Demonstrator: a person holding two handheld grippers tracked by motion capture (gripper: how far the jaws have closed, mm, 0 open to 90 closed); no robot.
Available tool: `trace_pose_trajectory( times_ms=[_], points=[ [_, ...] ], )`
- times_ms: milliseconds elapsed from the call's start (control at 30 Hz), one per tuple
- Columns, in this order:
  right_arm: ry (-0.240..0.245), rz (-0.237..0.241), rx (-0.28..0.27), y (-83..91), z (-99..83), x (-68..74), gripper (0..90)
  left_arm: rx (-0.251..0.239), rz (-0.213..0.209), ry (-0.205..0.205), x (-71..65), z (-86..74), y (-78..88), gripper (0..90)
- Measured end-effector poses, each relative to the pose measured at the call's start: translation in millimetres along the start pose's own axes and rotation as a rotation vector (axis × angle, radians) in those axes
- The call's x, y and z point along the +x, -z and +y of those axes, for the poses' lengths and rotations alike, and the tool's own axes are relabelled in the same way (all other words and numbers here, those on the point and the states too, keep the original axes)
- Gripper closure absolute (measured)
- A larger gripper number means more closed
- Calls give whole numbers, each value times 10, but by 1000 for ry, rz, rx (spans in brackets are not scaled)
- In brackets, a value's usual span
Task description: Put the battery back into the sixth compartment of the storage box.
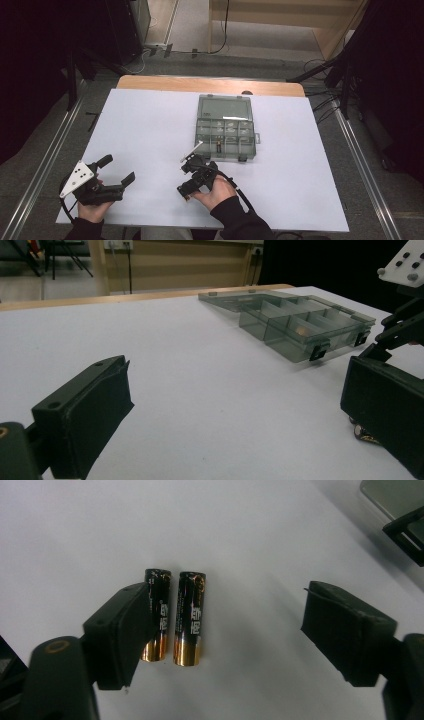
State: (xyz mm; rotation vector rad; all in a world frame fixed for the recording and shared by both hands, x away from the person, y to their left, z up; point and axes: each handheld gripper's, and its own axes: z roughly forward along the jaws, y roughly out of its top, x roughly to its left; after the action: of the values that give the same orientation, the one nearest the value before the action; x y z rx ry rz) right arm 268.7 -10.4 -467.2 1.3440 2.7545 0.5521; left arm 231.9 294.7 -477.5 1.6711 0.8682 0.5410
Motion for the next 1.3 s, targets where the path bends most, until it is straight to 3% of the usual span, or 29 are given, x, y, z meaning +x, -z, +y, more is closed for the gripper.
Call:
trace_pose_trajectory(
  times_ms=[300,400,500,700,967,1300],
  points=[
    [44,-40,39,-32,5,76,406,-1,1,1,1,0,1,0],
    [59,-24,49,-34,4,103,528,-1,1,0,0,0,1,0],
    [70,-13,61,-38,5,118,541,0,0,0,1,-1,-2,0],
    [72,-26,71,-47,14,143,674,-2,-1,1,0,0,0,0],
    [56,-19,95,-73,24,128,766,0,-1,0,1,-1,-1,0],
    [66,-17,99,-68,17,126,774,1,-3,-1,2,-2,-3,0]
  ],
)
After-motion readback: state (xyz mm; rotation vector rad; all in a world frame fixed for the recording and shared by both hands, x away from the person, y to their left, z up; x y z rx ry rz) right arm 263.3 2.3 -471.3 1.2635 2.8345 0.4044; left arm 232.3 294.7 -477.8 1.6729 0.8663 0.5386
